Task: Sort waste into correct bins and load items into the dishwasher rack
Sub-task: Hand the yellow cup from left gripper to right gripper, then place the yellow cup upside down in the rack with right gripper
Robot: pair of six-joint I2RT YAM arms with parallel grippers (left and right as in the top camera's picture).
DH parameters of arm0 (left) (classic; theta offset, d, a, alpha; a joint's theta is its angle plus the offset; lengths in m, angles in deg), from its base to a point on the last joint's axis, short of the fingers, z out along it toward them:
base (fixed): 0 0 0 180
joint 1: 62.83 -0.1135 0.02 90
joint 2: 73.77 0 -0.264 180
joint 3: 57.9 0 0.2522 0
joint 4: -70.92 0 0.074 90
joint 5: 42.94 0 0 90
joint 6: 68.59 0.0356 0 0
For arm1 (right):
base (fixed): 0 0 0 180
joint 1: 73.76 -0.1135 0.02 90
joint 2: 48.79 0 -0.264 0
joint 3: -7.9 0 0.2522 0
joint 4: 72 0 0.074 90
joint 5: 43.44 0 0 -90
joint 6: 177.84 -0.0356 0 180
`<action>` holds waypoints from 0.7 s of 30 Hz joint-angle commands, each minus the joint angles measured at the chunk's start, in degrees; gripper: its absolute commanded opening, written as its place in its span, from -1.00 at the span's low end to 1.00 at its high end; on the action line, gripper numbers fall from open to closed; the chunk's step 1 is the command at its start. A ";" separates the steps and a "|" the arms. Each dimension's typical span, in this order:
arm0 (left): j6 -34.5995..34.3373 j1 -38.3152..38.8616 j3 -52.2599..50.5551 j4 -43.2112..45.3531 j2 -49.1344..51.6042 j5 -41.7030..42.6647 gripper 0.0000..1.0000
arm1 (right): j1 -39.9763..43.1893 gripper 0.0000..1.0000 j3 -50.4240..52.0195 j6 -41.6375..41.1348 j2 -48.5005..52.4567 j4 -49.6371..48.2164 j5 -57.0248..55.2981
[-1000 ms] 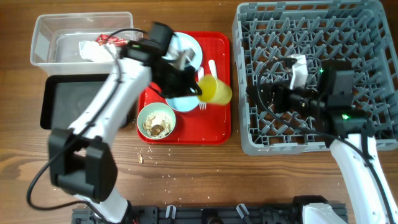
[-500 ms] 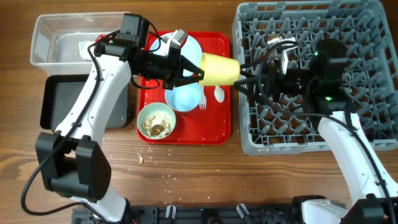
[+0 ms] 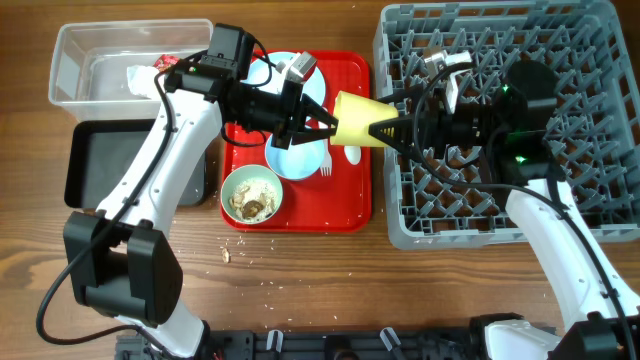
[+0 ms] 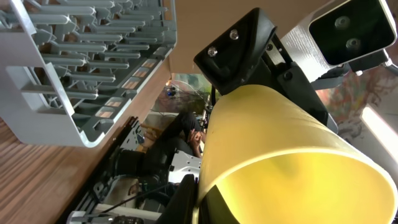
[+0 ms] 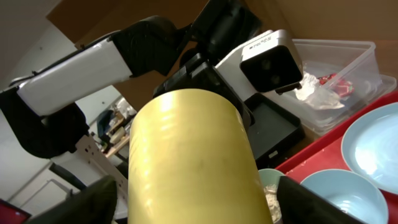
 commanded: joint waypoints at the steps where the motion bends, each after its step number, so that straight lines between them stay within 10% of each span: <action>1: 1.38 0.07 0.85 0.52 -0.85 2.91 -0.92 | -0.28 0.74 -0.90 0.15 0.42 0.74 0.31; 13: 1.38 0.07 0.85 1.42 -0.85 3.02 -0.92 | -1.79 0.65 -0.90 1.49 0.42 1.57 0.04; 19: 1.40 0.07 0.85 1.42 -0.85 2.99 -0.89 | -1.81 0.21 -0.90 1.51 0.42 1.77 -0.57; 21: 1.40 0.07 0.85 1.44 -0.85 2.97 -0.60 | -1.73 0.08 -0.90 1.49 0.42 1.49 -0.70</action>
